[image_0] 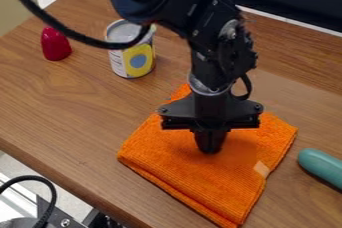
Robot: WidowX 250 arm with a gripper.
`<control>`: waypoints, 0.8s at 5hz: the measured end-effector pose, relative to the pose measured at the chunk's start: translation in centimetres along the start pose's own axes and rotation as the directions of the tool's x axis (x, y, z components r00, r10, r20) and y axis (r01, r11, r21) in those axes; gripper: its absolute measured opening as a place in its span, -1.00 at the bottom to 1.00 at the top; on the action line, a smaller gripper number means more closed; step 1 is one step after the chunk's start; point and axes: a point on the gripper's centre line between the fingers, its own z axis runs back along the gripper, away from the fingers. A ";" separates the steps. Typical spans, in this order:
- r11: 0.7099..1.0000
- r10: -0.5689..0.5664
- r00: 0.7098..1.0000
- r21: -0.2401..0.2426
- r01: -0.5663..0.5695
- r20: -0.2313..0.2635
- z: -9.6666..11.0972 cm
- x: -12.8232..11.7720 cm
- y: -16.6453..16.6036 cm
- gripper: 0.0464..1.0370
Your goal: Move the orange cloth to the center bottom of the table.
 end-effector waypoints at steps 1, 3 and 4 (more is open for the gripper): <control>0.999 0.029 0.999 0.022 -0.028 -0.039 -0.1 0.2 1.1 -0.99; 0.998 0.051 0.998 0.045 -0.049 -0.036 -0.3 1.2 4.0 -0.99; 0.997 0.063 0.998 0.054 -0.062 -0.015 -0.4 1.8 5.8 -0.99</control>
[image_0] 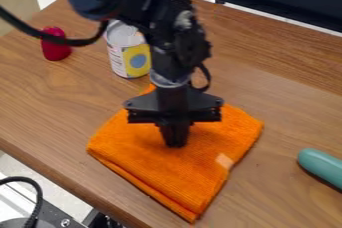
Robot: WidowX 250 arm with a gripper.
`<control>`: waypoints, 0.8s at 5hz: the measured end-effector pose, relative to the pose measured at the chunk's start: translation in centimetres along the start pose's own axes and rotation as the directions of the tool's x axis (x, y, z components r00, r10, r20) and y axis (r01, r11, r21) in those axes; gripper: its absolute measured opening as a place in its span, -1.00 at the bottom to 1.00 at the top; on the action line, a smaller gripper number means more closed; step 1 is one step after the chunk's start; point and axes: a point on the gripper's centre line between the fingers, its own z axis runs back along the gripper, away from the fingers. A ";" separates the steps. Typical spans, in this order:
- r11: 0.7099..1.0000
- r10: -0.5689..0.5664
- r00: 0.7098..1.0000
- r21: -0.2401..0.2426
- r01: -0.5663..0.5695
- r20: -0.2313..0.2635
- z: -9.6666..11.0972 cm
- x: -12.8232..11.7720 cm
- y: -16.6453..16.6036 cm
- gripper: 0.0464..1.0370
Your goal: Move the orange cloth to the center bottom of the table.
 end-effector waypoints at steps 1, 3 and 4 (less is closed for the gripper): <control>1.000 0.009 1.000 0.008 -0.009 0.001 0.1 -0.2 2.2 -0.99; 0.999 0.031 0.999 0.023 -0.031 0.009 0.1 0.5 4.1 -0.99; 0.999 0.029 0.999 0.020 -0.029 0.016 0.2 0.6 4.2 -0.99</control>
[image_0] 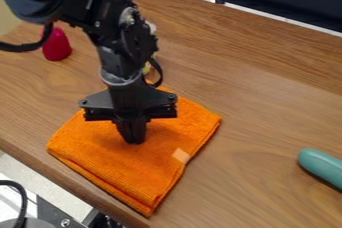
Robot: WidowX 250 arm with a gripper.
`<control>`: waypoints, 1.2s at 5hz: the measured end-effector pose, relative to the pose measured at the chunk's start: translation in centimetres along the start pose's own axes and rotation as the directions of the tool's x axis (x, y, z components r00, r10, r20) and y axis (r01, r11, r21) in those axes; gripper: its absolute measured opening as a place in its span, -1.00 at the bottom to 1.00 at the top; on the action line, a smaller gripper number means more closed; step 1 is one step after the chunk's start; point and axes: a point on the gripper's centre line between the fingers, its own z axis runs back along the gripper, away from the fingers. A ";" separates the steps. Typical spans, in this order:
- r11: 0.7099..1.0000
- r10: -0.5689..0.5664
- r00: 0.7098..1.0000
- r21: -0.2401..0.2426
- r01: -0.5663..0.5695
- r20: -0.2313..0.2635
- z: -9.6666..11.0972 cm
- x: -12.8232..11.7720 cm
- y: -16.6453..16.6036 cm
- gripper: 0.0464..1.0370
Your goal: Move the orange cloth to the center bottom of the table.
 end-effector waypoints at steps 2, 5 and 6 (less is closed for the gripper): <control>0.999 0.027 0.999 -0.036 -0.027 -0.022 1.7 -0.1 -0.8 -0.99; 0.994 0.089 0.996 -0.064 -0.088 0.004 6.3 1.2 -2.5 -0.99; 0.994 0.100 0.994 -0.050 -0.098 0.032 6.8 1.3 -3.3 -0.99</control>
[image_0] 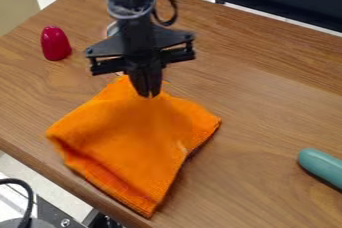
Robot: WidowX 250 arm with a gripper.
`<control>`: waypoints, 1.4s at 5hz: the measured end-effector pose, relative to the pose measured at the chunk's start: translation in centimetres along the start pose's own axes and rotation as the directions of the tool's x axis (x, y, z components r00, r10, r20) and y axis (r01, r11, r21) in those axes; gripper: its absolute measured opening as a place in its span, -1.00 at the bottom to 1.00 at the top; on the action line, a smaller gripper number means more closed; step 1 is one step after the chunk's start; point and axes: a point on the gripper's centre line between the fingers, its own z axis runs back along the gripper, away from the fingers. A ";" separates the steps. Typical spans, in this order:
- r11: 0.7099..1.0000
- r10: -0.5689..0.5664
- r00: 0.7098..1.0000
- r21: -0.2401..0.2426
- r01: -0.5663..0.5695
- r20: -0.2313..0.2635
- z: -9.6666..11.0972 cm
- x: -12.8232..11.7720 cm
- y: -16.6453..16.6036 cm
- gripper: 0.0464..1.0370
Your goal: Move the orange cloth to the center bottom of the table.
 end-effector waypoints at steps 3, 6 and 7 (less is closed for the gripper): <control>1.000 0.020 1.000 -0.018 -0.020 0.006 2.4 1.4 -1.3 -0.99; 0.998 0.059 0.998 -0.038 -0.059 0.024 2.3 4.5 -5.1 -0.99; 0.996 -0.082 0.995 -0.035 0.084 0.057 1.7 3.9 -7.4 -0.99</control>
